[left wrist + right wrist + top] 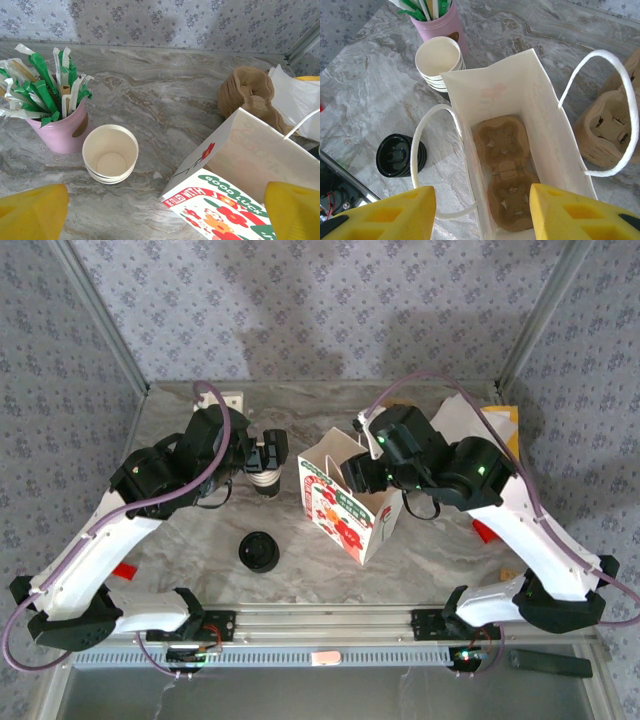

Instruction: Pack the takeout coffee

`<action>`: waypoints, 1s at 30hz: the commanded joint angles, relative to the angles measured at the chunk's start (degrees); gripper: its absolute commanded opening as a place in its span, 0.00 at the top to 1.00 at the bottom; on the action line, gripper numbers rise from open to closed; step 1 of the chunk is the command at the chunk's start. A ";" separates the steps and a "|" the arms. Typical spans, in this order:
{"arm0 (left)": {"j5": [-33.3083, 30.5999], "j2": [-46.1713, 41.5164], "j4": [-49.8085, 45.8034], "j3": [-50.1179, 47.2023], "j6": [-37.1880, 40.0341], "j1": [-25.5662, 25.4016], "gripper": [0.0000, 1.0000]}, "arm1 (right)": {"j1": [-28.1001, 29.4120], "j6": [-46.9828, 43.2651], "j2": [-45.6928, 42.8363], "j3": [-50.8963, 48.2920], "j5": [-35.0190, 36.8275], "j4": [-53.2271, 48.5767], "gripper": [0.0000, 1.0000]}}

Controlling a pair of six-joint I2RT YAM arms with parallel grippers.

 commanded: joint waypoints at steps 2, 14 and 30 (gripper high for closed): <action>-0.01 0.40 -0.74 1.74 0.24 0.32 0.00 | 0.17 -1.85 0.05 2.37 0.07 -1.91 0.46; -1.65 0.67 -1.40 2.76 1.07 0.32 0.00 | 1.54 -4.58 3.11 8.60 -0.66 -8.62 0.48; -3.75 -1.86 -0.97 1.46 2.70 0.27 0.00 | 0.20 -10.08 10.48 14.23 -1.44 -13.89 0.85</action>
